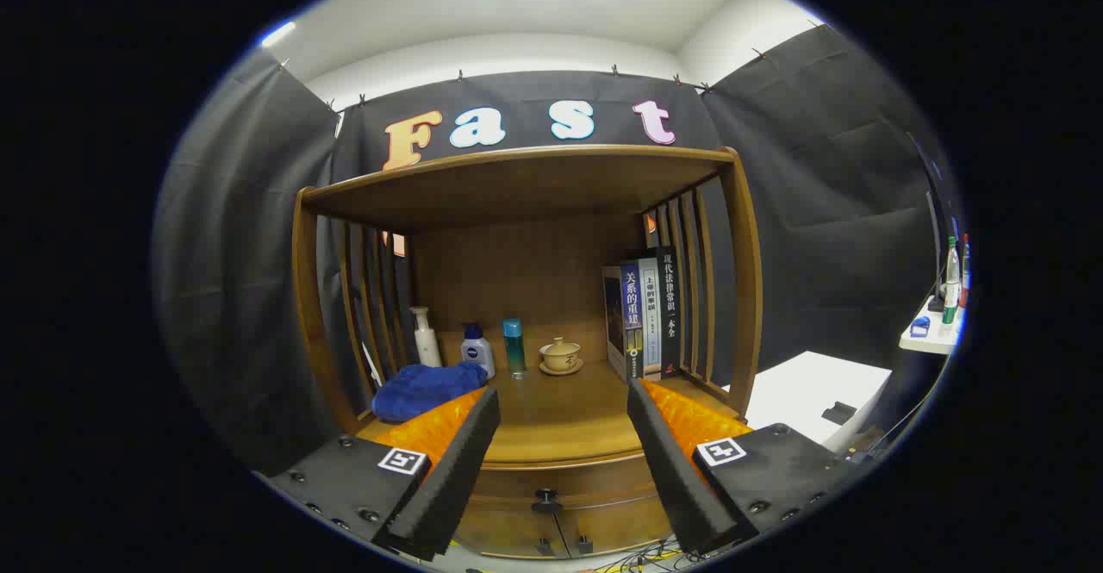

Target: Pull open the drawer, take out the items inside it, and place them on the countertop above the cabinet.

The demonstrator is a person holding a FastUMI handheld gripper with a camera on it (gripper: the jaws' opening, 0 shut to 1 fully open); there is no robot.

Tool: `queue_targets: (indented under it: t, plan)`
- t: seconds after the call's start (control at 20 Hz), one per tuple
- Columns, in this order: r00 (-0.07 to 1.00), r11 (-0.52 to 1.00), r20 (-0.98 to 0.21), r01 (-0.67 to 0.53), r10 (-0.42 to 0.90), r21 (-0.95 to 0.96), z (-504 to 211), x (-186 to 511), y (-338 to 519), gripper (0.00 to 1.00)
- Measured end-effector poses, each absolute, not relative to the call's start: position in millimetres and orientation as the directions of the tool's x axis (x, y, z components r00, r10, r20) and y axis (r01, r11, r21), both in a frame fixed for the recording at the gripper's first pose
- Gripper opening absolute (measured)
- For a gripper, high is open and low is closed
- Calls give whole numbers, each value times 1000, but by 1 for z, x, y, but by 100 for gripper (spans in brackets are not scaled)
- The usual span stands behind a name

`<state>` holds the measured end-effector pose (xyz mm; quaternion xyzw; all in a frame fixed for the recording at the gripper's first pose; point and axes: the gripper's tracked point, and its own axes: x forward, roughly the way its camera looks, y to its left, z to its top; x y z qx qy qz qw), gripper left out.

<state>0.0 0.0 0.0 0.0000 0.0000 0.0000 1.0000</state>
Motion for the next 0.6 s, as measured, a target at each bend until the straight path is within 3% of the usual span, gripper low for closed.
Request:
queue_targets:
  t: [0.6]
  plan:
    - [1000, 1000, 3, 2, -2, -3, -1, -2, 1, 98]
